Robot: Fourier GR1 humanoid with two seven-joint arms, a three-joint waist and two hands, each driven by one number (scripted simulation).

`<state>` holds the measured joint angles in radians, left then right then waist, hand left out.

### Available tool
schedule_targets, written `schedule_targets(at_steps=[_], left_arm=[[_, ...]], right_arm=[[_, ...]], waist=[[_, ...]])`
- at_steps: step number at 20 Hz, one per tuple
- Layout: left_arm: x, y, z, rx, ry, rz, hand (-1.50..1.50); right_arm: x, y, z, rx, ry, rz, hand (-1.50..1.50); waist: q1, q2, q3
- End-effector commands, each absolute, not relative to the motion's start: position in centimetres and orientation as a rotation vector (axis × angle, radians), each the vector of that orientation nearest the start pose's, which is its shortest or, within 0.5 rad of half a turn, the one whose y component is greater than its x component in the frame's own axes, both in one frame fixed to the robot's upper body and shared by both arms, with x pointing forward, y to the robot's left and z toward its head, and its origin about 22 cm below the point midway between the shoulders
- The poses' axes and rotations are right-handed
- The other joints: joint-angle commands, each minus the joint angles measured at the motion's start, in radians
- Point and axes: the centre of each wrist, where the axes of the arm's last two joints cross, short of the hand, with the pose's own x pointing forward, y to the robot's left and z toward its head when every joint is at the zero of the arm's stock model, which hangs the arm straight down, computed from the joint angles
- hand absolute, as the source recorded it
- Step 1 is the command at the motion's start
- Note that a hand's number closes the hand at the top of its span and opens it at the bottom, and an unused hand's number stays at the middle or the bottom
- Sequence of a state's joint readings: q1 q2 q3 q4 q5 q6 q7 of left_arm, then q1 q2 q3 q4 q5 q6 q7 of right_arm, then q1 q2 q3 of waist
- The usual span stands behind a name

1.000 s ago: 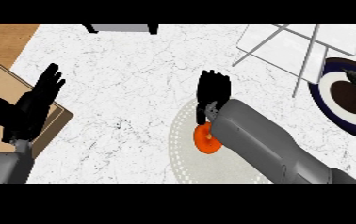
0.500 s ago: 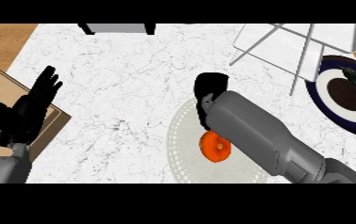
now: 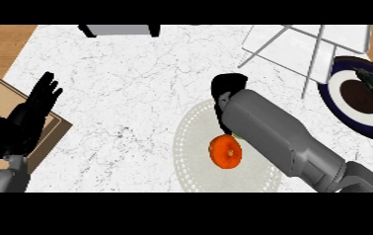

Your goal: Pick the pear from the placemat and place it in the tiered shelf

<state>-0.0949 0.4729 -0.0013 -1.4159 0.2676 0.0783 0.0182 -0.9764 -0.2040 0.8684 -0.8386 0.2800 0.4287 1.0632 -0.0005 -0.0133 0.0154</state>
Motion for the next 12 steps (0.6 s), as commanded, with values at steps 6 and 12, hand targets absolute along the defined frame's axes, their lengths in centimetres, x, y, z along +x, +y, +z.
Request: schedule_targets(at_steps=[6, 12], left_arm=[[23.6, 35.4, -0.8, 0.26, -1.32, -0.048, 0.0], [23.8, 35.9, 0.0, 0.276, -1.323, -0.033, 0.0]], right_arm=[[37.9, -8.5, 4.7, -1.046, -0.243, 1.453, -1.5], [36.4, -9.9, 3.0, -1.025, -0.235, 1.487, -1.5]], waist=[[0.001, 0.013, -0.017], [-0.009, 0.008, -0.016]])
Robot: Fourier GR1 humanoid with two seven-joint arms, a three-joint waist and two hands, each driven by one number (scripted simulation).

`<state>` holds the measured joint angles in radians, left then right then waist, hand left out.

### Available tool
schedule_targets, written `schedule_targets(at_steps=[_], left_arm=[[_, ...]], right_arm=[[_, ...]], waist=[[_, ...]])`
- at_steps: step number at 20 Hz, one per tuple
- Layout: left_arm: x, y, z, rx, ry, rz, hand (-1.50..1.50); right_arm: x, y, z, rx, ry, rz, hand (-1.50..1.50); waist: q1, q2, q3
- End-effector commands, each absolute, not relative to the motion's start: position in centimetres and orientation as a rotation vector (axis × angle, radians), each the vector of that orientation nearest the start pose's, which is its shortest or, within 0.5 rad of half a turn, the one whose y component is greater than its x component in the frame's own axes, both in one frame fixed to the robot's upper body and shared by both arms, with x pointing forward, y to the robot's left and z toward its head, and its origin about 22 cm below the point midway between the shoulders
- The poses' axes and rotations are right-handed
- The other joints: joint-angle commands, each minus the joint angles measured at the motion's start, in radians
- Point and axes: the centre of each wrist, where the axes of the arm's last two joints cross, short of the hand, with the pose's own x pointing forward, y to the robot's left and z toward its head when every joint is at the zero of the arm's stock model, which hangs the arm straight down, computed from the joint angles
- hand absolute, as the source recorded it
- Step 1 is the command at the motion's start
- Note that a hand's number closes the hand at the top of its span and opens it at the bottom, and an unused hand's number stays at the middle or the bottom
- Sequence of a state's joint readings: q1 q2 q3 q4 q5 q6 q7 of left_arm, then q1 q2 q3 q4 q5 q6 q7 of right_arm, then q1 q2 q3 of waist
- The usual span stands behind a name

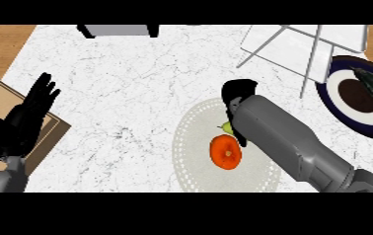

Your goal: Pick the pear from the placemat and place it in the tiered shelf

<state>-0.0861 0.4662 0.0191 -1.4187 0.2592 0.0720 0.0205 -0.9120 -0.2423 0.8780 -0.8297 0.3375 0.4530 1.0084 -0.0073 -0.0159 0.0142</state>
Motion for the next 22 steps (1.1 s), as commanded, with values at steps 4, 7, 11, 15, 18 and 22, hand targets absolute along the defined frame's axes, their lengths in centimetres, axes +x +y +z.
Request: schedule_targets(at_steps=[4, 7, 11, 15, 18, 22], left_arm=[[24.0, 34.7, -0.1, 0.242, -1.346, -0.055, 0.0], [23.6, 35.1, 0.6, 0.257, -1.335, -0.051, 0.0], [23.3, 35.9, 0.8, 0.247, -1.345, -0.065, 0.0], [24.0, 34.5, 0.0, 0.261, -1.332, -0.039, 0.0], [23.4, 33.5, -1.0, 0.246, -1.335, -0.046, 0.0], [23.3, 35.7, -0.1, 0.259, -1.329, -0.042, 0.0]], right_arm=[[37.5, -9.4, 3.1, -1.009, -0.229, 1.442, -1.5], [37.5, -11.1, 2.4, -0.997, -0.19, 1.434, 1.5], [36.6, -9.8, 1.9, -0.958, -0.223, 1.459, 1.5], [35.6, -10.0, 1.9, -0.988, -0.256, 1.521, 1.5], [36.1, -11.3, 1.5, -1.016, -0.27, 1.54, 1.5], [34.9, -9.2, 2.1, -1.065, -0.383, 1.529, 1.5]], waist=[[0.018, 0.018, -0.015], [0.02, 0.016, -0.014], [0.023, 0.015, -0.014], [0.004, 0.012, -0.015], [0.013, 0.016, -0.015], [0.008, 0.012, -0.015]])
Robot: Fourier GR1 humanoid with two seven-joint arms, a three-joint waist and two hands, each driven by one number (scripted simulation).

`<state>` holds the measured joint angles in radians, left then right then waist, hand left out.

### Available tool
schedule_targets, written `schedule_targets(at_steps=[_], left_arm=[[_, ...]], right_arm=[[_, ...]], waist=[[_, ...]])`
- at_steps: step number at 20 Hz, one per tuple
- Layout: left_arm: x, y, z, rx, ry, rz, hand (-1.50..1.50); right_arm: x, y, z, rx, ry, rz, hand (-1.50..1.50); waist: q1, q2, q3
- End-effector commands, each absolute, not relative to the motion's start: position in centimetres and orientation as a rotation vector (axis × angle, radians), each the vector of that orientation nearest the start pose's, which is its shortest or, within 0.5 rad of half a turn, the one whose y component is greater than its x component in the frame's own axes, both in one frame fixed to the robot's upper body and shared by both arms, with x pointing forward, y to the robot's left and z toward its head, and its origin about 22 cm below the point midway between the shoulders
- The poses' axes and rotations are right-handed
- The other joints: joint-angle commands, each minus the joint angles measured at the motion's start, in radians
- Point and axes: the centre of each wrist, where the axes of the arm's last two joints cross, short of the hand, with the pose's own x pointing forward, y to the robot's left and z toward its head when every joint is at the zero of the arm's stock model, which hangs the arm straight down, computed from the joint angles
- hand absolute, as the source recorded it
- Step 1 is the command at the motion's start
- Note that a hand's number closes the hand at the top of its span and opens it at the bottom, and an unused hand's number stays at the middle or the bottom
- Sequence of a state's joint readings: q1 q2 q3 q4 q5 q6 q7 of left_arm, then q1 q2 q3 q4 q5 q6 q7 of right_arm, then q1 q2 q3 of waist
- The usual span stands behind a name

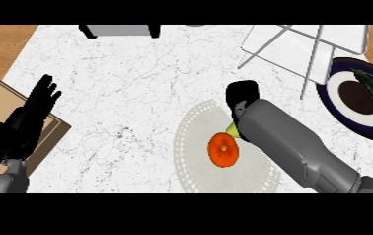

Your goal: Pick the pear from the placemat and place it in the tiered shelf

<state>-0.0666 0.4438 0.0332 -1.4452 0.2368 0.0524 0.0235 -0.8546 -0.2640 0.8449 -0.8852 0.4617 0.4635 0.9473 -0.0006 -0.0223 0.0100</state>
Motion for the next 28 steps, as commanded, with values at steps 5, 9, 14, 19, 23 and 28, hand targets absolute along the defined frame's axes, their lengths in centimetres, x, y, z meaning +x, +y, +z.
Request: schedule_targets(at_steps=[5, 9, 14, 19, 23, 28], left_arm=[[24.5, 35.7, 1.3, 0.252, -1.332, -0.051, 0.0], [23.3, 35.6, -0.2, 0.259, -1.33, -0.02, 0.0], [24.2, 34.8, 1.0, 0.258, -1.314, -0.028, 0.0], [22.8, 35.4, -0.5, 0.274, -1.316, -0.011, 0.0], [22.3, 35.3, -0.9, 0.276, -1.301, -0.023, 0.0], [23.2, 35.3, 0.5, 0.27, -1.318, -0.017, 0.0]], right_arm=[[36.5, -7.8, 7.5, -1.094, -0.663, 1.355, 1.5], [37.5, -8.3, 12.8, -1.063, -1.028, 1.021, 1.5], [35.4, -7.4, 15.7, -1.076, -1.153, 0.888, 1.5], [34.1, -9.4, 20.5, -1.013, -1.263, 0.7, 1.5], [31.9, -10.1, 24.0, -0.913, -1.357, 0.528, 1.5], [28.6, -11.3, 27.7, -0.937, -1.435, 0.436, 1.5]], waist=[[-0.005, 0.018, -0.01], [-0.015, 0.014, -0.009], [-0.025, 0.009, -0.01], [-0.028, 0.01, -0.01], [-0.039, 0.006, -0.011], [-0.031, 0.008, -0.011]])
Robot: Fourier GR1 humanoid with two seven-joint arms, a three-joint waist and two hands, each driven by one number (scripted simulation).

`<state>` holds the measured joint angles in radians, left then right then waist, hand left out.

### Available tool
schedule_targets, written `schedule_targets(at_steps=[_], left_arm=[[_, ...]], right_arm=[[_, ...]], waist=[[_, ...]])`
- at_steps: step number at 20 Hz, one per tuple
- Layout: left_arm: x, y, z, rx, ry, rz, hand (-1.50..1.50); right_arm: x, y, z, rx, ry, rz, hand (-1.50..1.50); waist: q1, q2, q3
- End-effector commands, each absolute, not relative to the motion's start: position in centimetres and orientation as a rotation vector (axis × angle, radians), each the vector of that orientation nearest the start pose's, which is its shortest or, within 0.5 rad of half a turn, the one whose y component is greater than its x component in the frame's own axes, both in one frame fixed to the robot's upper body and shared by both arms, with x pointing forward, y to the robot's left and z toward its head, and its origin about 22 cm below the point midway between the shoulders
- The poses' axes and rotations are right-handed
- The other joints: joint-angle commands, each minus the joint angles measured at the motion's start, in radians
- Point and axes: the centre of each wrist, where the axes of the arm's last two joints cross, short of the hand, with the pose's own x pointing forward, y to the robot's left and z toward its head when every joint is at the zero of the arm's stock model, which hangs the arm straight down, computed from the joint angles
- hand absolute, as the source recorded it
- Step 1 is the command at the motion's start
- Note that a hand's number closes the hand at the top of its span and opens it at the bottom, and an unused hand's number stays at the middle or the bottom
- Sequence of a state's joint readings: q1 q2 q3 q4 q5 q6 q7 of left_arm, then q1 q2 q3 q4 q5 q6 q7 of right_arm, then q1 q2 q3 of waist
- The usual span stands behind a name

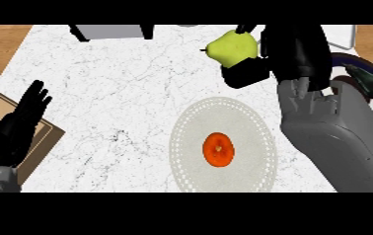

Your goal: Pick the pear from the placemat and place it in the tiered shelf

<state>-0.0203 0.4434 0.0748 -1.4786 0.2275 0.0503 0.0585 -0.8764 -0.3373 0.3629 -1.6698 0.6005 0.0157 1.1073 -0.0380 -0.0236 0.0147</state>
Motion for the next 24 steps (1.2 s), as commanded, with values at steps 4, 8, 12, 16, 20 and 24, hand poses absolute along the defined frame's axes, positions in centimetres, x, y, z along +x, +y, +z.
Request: schedule_targets(at_steps=[4, 8, 12, 16, 20, 24], left_arm=[[22.5, 35.6, 0.2, 0.262, -1.32, -0.027, 0.0], [22.8, 35.3, -0.2, 0.266, -1.323, -0.031, 0.0], [23.3, 35.6, -0.2, 0.267, -1.339, -0.022, 0.0], [22.7, 35.0, 0.9, 0.264, -1.334, -0.05, 0.0], [23.3, 34.4, 0.0, 0.257, -1.33, -0.049, 0.0], [23.7, 34.0, -0.2, 0.25, -1.347, -0.038, 0.0]], right_arm=[[27.9, -13.1, 29.4, -0.989, -1.455, 0.39, 1.5], [27.1, -13.7, 32.5, -1.08, -1.514, 0.317, 1.5], [27.6, -15.3, 35.9, -1.207, -1.48, 0.292, 1.5], [29.1, -16.6, 37.0, -1.301, -1.391, 0.323, 1.5], [29.9, -17.0, 37.8, -1.337, -1.358, 0.367, 1.5], [31.1, -18.3, 38.5, -1.344, -1.34, 0.342, 1.5]], waist=[[0.021, 0.013, -0.016], [0.024, 0.015, -0.017], [0.021, 0.015, -0.019], [0.042, 0.013, -0.017], [0.032, 0.017, -0.017], [0.033, 0.022, -0.017]])
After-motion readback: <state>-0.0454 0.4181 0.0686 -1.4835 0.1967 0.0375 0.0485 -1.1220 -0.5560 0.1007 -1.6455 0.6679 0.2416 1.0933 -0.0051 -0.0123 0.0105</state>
